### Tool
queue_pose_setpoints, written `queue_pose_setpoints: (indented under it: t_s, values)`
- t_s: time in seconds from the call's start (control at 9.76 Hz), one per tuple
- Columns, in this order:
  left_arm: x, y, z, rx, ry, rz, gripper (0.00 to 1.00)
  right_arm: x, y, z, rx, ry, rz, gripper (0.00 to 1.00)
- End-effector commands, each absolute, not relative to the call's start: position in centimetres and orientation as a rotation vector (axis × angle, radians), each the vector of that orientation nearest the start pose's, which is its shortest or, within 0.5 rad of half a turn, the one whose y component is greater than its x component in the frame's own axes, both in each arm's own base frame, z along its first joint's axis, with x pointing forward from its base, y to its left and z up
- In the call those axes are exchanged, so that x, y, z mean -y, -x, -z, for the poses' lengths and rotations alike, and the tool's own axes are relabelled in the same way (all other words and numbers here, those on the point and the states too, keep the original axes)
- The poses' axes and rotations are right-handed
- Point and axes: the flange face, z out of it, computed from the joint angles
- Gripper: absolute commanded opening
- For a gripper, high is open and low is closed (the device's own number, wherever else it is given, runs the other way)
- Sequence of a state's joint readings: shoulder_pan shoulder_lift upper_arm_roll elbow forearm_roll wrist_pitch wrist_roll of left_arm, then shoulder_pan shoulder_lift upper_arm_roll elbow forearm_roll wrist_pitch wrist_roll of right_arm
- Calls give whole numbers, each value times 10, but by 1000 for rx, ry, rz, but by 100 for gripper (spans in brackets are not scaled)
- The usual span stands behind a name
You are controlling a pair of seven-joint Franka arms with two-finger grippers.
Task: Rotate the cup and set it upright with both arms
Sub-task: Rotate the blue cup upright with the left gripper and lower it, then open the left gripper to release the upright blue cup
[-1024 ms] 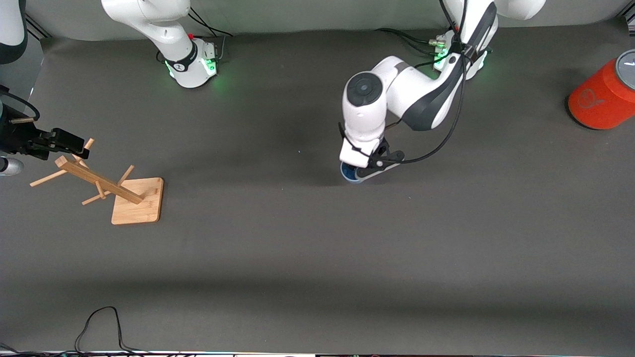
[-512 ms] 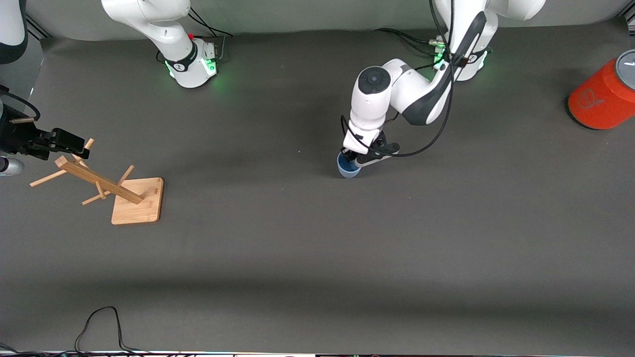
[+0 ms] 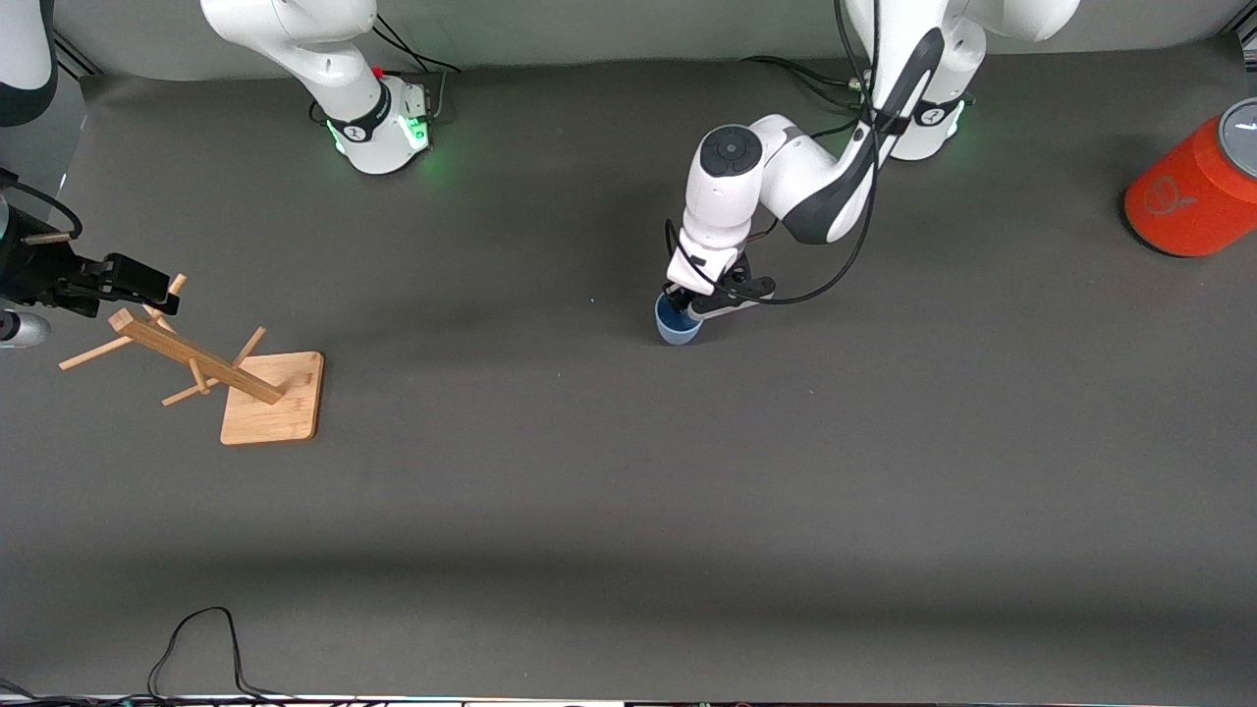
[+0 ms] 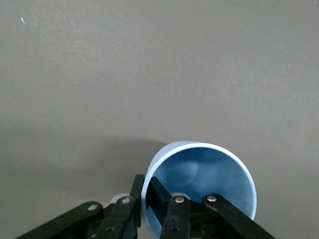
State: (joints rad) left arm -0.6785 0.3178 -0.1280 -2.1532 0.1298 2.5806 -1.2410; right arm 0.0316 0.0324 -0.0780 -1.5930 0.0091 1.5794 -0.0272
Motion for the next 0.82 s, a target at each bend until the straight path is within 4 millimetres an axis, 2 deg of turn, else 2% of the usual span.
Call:
queue_pose_setpoints:
  t_s: [0.0,0.2,0.31,0.51,0.72]
  values:
    - [423,-397,-265,560,3183,158,14,25,-562,-602,7,3145,-41,100]
    - [426,-393,-264,540,3182,153,86,25,-562,-601,7,3145,-44,100]
    - [428,-390,-264,530,3179,149,100,25,-562,-601,7,3145,-44,100]
    - [430,-396,-277,520,3190,171,100,27,-562,-600,5,3145,-46,100]
    - [428,-406,-300,388,3140,142,100,27,-562,-600,5,3145,-46,100]
